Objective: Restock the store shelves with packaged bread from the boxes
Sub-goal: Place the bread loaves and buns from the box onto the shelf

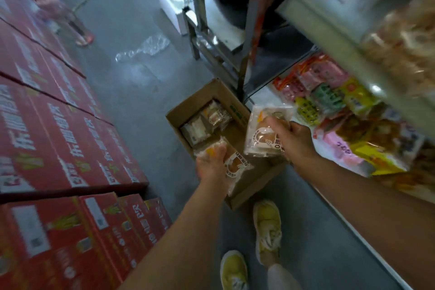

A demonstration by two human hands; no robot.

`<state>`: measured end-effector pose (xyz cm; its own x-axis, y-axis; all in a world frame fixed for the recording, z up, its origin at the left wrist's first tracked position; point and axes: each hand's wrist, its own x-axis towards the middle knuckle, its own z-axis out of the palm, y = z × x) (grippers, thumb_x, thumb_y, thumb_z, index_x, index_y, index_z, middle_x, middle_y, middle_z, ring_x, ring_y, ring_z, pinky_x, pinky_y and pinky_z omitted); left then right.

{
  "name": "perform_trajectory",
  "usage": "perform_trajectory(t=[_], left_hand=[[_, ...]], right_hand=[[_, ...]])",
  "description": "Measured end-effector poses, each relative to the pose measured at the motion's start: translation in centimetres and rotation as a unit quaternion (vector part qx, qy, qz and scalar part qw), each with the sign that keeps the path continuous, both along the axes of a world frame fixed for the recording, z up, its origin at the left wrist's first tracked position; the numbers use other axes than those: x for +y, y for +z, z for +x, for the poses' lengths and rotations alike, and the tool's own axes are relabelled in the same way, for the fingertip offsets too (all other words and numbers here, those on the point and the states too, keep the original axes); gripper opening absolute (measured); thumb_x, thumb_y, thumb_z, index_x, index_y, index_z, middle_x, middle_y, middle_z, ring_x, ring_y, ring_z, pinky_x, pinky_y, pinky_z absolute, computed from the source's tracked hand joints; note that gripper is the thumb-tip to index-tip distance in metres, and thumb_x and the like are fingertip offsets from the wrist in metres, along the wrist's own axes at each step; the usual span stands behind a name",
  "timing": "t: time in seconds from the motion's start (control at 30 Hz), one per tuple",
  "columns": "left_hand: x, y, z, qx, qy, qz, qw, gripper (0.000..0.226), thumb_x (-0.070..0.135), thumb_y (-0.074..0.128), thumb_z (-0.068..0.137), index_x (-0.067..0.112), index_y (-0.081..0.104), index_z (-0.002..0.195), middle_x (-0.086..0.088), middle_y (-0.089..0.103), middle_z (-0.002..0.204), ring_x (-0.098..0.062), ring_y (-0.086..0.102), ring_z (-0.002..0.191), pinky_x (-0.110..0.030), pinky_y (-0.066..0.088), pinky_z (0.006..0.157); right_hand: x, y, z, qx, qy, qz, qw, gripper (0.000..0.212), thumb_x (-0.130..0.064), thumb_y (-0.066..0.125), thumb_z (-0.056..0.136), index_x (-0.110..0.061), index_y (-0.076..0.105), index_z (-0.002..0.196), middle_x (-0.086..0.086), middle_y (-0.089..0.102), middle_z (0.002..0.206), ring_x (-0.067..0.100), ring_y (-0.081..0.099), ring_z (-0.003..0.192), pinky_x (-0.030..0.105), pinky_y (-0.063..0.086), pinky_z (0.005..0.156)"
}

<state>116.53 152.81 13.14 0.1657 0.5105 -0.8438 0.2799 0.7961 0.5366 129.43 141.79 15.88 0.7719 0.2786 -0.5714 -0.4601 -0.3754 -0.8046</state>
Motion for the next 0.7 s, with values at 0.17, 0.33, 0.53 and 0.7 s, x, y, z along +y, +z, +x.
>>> perform_trajectory(t=[0.17,0.33,0.53,0.7], left_hand=[[-4.4,8.4,0.1,-0.061,-0.043,-0.029,0.997,0.026,0.025,0.073,0.088,0.011,0.061,0.107,-0.018,0.074,0.098,-0.033,0.073,0.086,-0.042,0.062,0.066],[-8.1,14.8,1.1,-0.088,-0.087,-0.014,0.992,0.030,0.024,0.074,0.087,0.008,0.063,0.109,-0.020,0.073,0.100,-0.036,0.072,0.090,-0.055,0.059,0.081],[-13.0,21.4,0.8,-0.160,-0.161,-0.010,0.974,0.061,0.059,0.070,0.079,0.010,0.064,0.116,-0.019,0.073,0.105,-0.036,0.072,0.091,-0.041,0.061,0.065],[-20.1,25.7,-1.3,-0.205,-0.217,0.002,0.954,0.081,0.040,0.093,0.059,0.015,0.057,0.127,-0.020,0.072,0.109,-0.039,0.072,0.095,-0.063,0.053,0.089]], right_hand=[[-3.9,6.8,-1.7,0.133,-0.148,0.106,0.974,0.044,-0.039,0.076,0.079,-0.017,0.065,0.117,0.006,0.075,0.099,0.023,0.073,0.088,0.033,0.057,0.061],[-8.2,12.2,-3.6,0.152,-0.198,0.169,0.953,0.050,-0.029,0.077,0.080,-0.020,0.061,0.126,0.008,0.072,0.110,0.024,0.071,0.093,0.032,0.056,0.060],[-14.3,19.4,-5.5,0.115,-0.236,0.186,0.947,0.044,-0.020,0.079,0.079,-0.010,0.065,0.119,0.009,0.075,0.101,0.021,0.073,0.087,0.031,0.056,0.058],[-21.7,25.6,-9.2,0.055,-0.279,0.208,0.936,0.026,-0.022,0.073,0.084,-0.009,0.067,0.105,0.012,0.075,0.098,0.020,0.074,0.081,0.030,0.057,0.055]])
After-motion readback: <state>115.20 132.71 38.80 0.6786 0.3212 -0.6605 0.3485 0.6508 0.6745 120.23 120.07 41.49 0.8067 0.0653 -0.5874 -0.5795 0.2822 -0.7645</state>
